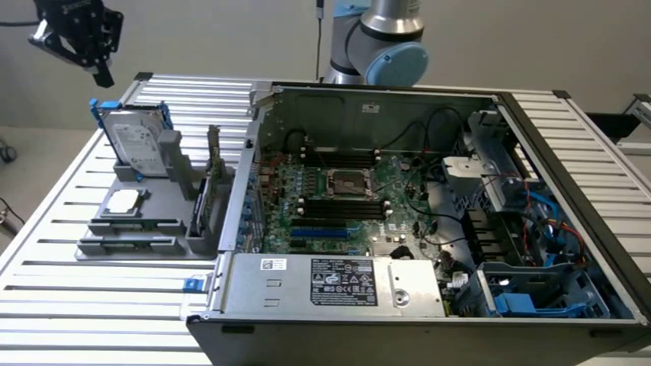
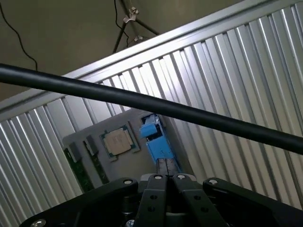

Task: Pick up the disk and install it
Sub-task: 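Pick up the disk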

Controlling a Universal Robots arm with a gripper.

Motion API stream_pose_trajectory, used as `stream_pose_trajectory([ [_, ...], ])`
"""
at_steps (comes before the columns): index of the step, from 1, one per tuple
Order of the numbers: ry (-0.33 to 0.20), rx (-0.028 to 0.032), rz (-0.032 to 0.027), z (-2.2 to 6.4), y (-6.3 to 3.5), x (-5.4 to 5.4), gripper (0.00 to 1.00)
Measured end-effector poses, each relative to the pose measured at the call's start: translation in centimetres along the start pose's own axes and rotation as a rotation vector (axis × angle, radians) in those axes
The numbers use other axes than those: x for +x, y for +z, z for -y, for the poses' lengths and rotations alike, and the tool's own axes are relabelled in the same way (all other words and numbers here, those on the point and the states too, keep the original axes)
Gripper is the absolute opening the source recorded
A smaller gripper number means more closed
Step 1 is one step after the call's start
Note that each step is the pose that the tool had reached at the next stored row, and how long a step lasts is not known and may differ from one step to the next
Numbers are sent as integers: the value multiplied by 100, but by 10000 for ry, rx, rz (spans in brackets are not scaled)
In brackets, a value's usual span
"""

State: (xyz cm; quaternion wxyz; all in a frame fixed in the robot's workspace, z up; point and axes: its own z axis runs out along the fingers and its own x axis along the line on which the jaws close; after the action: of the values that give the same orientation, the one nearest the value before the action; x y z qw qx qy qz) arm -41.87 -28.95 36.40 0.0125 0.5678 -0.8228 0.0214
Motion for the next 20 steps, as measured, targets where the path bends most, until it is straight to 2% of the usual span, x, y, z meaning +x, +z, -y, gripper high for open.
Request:
stream_pose_trajectory([
  [17,-2699,65,44,0,16,0,11],
  [20,-3128,42,44,0,22,-1,11],
])
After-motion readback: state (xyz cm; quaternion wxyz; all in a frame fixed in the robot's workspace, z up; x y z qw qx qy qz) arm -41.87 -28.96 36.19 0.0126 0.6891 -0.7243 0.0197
